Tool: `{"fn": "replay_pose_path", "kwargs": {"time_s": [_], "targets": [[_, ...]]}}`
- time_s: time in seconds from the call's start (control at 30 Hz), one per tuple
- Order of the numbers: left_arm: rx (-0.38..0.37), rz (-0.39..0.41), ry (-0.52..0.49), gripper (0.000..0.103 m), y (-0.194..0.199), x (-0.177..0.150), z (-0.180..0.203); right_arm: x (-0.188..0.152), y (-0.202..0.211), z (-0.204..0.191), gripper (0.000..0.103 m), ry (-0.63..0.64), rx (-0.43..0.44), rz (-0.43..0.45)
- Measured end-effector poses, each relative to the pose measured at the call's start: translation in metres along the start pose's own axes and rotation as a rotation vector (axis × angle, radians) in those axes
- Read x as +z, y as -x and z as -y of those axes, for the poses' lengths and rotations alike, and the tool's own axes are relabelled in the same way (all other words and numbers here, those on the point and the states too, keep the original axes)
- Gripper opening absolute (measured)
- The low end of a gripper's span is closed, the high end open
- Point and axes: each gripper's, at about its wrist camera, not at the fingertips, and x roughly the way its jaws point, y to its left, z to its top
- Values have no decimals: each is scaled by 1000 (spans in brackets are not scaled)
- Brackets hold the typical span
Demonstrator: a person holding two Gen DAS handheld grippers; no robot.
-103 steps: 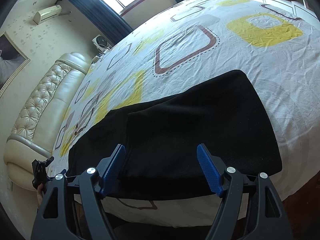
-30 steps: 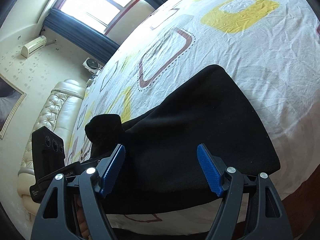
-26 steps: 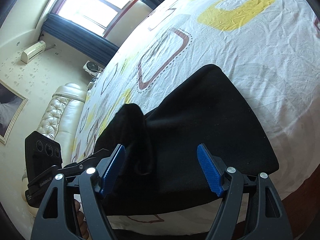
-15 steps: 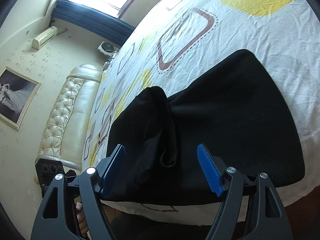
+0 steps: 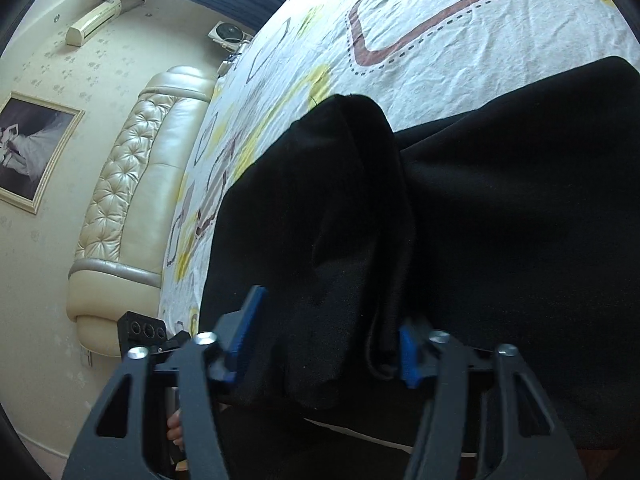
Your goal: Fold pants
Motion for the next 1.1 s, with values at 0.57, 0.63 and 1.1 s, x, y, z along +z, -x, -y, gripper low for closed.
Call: {"fn": "replay_pose_path", "kwargs": {"time_s": [0.57,0.63,1.1], "targets": [[-52,-75,-85,92,-29,-13,37,6,104,-17,15,115,-31,209],[-55,-91,-95,92,-37,-16,43,7,116,1,15,82,-55,230],[-83,-131,-78,92,-68,-24,59,3,127,92,14,-45,-136,199]]}}
